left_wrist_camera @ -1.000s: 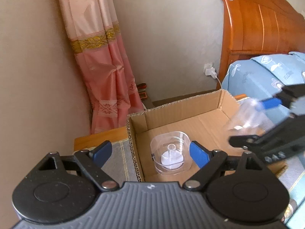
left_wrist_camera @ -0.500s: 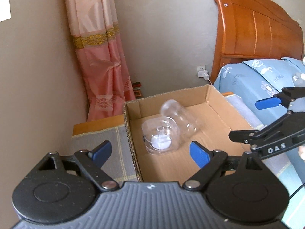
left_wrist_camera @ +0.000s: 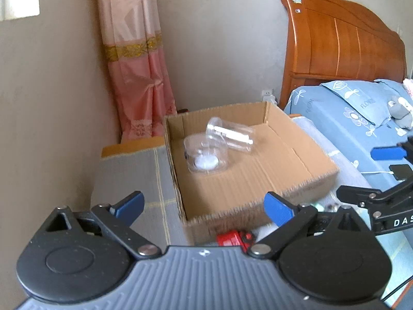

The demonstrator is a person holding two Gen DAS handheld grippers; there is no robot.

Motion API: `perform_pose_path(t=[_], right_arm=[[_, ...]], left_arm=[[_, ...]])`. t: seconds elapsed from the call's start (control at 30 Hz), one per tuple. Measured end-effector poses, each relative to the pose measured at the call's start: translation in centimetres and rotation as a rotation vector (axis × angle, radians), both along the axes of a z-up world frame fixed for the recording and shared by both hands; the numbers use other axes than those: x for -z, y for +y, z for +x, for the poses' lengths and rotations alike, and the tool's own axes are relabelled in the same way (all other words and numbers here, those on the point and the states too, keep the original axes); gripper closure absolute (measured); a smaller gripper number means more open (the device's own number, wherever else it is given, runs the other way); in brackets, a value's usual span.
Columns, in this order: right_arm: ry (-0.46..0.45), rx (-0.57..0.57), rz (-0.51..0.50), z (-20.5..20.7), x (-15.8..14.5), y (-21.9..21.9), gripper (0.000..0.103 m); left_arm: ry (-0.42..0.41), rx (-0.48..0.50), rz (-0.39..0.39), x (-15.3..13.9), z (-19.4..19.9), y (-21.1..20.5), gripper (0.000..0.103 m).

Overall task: Organize rigid objects
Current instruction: 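Move the left tool to the gray elephant while the right tool grasps the capsule bottle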

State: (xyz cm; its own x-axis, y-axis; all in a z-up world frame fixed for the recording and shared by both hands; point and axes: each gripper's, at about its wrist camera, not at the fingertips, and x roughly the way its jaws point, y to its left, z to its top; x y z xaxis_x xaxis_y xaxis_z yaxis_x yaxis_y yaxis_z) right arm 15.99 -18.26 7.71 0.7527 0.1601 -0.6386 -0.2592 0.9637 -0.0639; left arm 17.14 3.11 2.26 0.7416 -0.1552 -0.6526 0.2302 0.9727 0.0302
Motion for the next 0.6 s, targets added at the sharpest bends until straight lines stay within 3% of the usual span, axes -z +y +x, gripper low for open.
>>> perform_pose_path(t=[0.37, 0.6], right_arm=[[0.031, 0.203, 0.094, -5.7, 5.1, -1.4, 0.000], [0.059, 0.244, 0.084, -6.0, 8.0, -0.3, 0.000]], left_arm=[[-0.057, -0.060, -0.019, 3.9, -6.3, 1.4, 0.003], [-0.021, -0.006, -0.039, 6.5, -8.8, 1.8, 0.003]])
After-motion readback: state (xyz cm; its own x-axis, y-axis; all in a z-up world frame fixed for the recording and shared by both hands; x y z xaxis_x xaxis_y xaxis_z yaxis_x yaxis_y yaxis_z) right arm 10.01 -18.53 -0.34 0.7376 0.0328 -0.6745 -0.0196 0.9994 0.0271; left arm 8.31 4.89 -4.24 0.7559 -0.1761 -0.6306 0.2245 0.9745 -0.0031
